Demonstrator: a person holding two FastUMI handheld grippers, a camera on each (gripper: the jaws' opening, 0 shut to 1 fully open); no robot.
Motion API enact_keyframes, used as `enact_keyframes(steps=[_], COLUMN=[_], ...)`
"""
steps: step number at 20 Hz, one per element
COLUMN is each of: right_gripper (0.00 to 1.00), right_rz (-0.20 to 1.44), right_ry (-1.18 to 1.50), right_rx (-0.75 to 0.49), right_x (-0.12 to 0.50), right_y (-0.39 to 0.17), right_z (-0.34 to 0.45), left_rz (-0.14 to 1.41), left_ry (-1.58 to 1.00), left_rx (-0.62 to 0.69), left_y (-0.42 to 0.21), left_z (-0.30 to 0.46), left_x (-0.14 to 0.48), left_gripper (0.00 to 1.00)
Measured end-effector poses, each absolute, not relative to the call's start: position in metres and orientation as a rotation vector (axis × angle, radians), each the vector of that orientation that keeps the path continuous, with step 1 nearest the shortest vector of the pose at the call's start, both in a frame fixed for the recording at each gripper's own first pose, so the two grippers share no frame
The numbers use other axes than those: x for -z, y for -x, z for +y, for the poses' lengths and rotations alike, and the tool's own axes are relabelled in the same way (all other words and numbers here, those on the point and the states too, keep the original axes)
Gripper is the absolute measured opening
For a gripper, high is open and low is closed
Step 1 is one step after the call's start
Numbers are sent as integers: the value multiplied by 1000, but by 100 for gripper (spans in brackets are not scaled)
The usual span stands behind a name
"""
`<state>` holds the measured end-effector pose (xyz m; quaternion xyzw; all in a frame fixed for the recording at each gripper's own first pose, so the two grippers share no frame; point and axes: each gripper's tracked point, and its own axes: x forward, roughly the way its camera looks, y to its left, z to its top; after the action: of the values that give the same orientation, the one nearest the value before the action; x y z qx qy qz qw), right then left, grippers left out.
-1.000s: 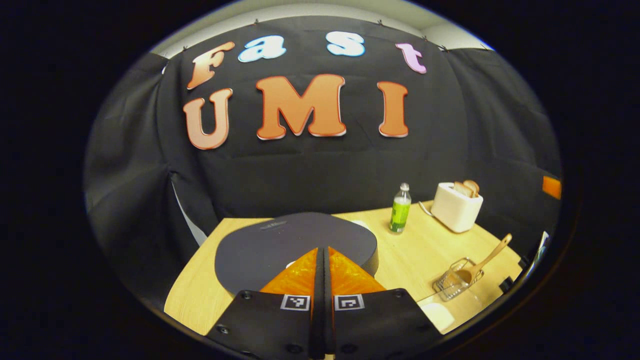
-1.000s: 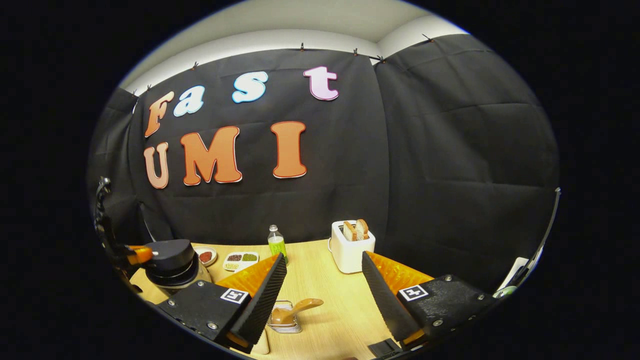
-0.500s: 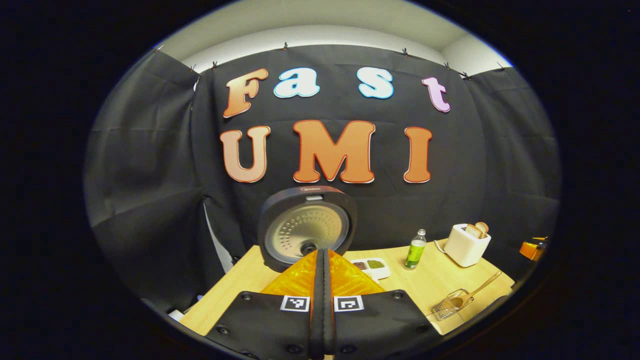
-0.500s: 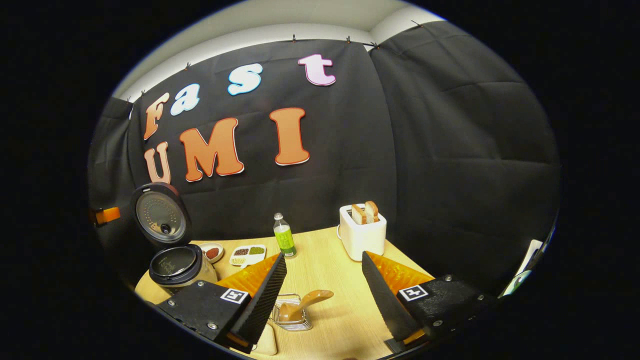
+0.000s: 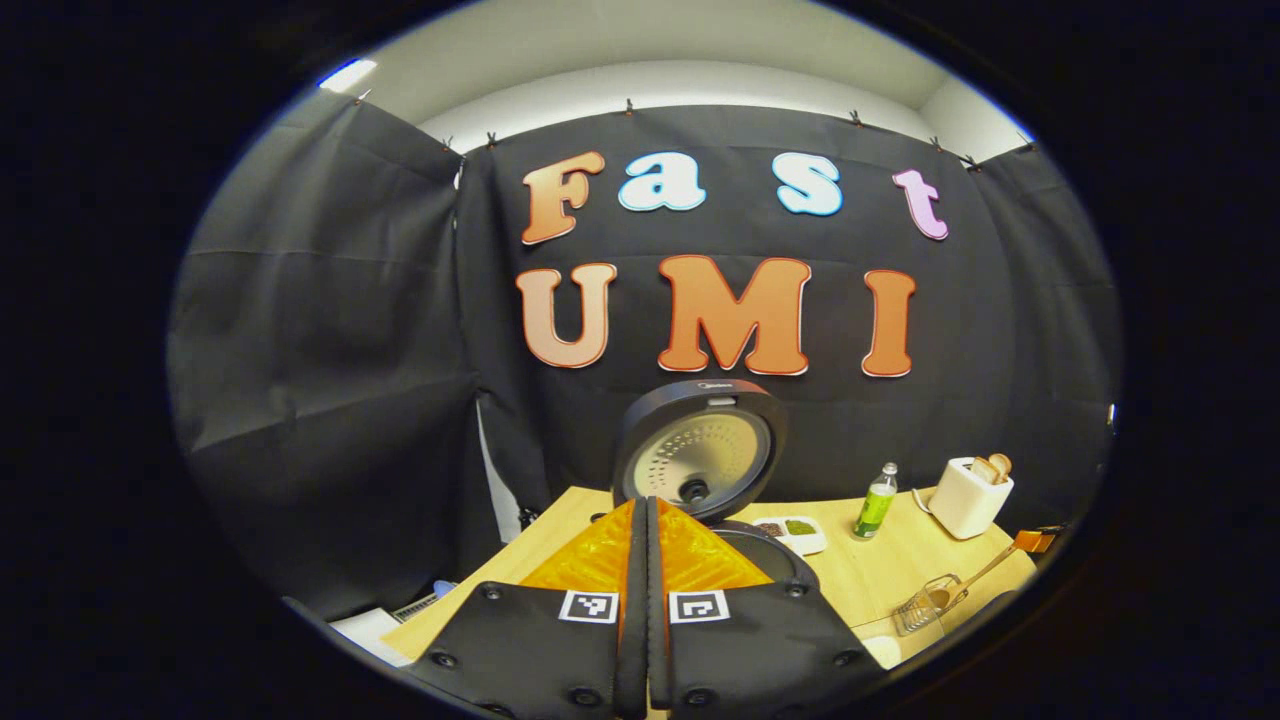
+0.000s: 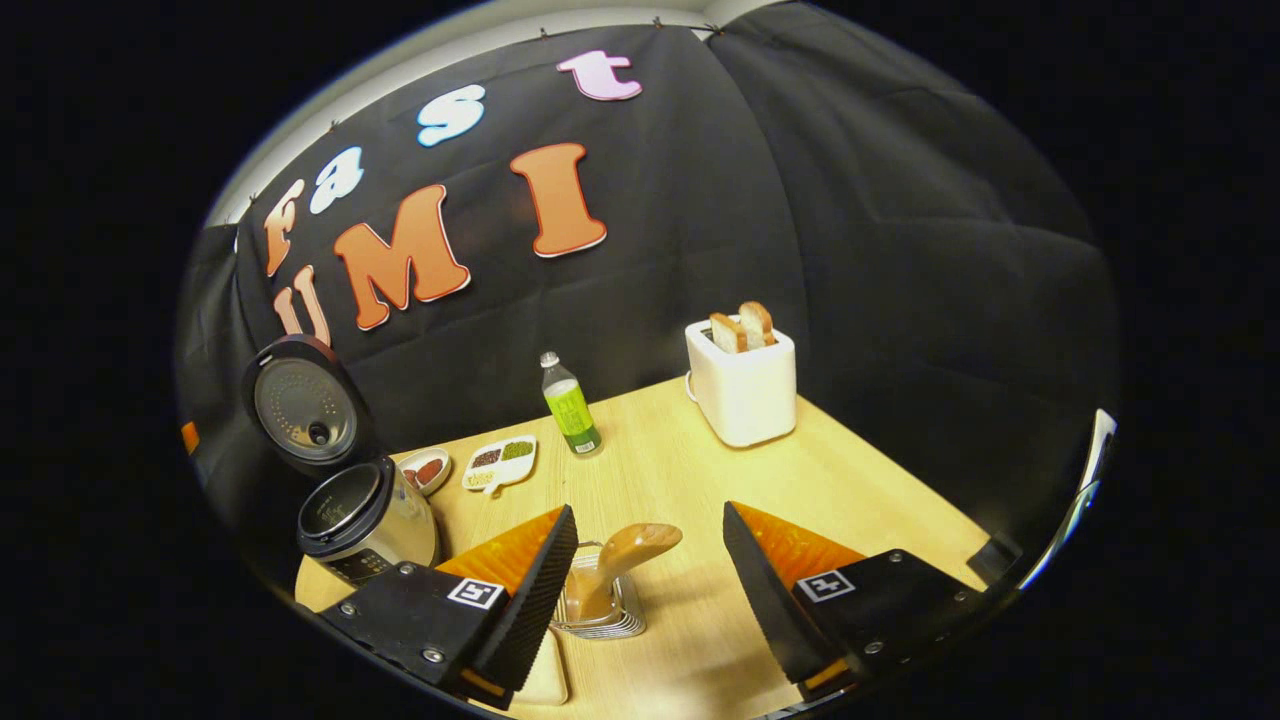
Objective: Close the left gripper, press the button to open the rice cooker; take a wooden spoon from the chopstick holder with the right hand, scoop a spoonful of rice and pour it into the rice cooker, then put the wooden spoon back into the chopstick holder.
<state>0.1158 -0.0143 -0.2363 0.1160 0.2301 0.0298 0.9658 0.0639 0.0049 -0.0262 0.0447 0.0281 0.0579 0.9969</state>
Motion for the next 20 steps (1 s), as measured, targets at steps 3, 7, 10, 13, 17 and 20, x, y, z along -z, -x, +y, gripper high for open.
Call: enact_keyframes(steps=[3, 7, 10, 13, 17, 20], right_gripper=[85, 71, 61, 43, 28, 21], right_rz=[507, 541, 546, 575, 583, 558], right_ry=[-298, -417, -508, -560, -622, -575], right_rx=[-69, -63, -86, -114, -174, -199], right_x=[253, 263, 262, 261, 250, 239], right_y=[-120, -128, -131, -131, -126, -123], right_z=[-7, -2, 1, 6, 24, 33], left_rz=[54, 58, 54, 80, 84, 76], left_ry=[-86, -105, -108, -99, -82, -72], left_rx=[-157, -199, -226, -229, -226, -214], left_y=[-52, -42, -39, -37, -35, -36], left_z=[20, 32, 35, 35, 36, 37], left_x=[25, 26, 28, 38, 43, 39], left_gripper=[8, 60, 82, 97, 100, 97])
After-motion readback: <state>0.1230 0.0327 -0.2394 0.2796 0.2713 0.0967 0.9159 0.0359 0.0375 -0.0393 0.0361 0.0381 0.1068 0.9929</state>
